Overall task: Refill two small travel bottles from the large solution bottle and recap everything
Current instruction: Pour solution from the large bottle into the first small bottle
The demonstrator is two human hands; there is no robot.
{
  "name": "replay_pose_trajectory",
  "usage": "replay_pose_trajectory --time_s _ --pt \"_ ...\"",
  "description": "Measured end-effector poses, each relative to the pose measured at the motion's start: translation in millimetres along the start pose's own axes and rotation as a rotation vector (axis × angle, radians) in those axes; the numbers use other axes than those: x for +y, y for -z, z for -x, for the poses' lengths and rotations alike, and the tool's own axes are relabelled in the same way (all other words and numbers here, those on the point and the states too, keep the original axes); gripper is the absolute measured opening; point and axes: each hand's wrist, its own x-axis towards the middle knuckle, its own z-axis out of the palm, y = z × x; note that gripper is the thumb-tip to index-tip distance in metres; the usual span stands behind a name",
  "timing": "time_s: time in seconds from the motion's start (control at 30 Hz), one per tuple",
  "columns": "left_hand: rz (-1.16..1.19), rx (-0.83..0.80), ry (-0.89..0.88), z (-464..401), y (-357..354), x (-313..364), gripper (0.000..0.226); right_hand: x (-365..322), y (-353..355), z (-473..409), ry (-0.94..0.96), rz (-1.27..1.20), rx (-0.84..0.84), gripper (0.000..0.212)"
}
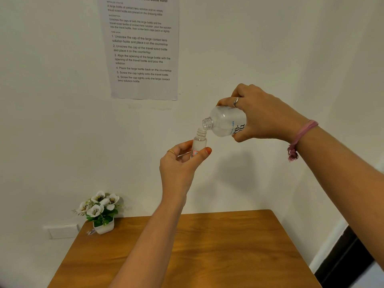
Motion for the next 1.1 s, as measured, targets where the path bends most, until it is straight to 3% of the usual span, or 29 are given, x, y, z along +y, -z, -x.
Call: replay_pose_trajectory --time_s 1.1 --pt "0.019 -0.014 -0.011 4.4 -2.5 -0.9 0.046 1.3 4.3 4.0 0.0 -0.018 -0.004 0.077"
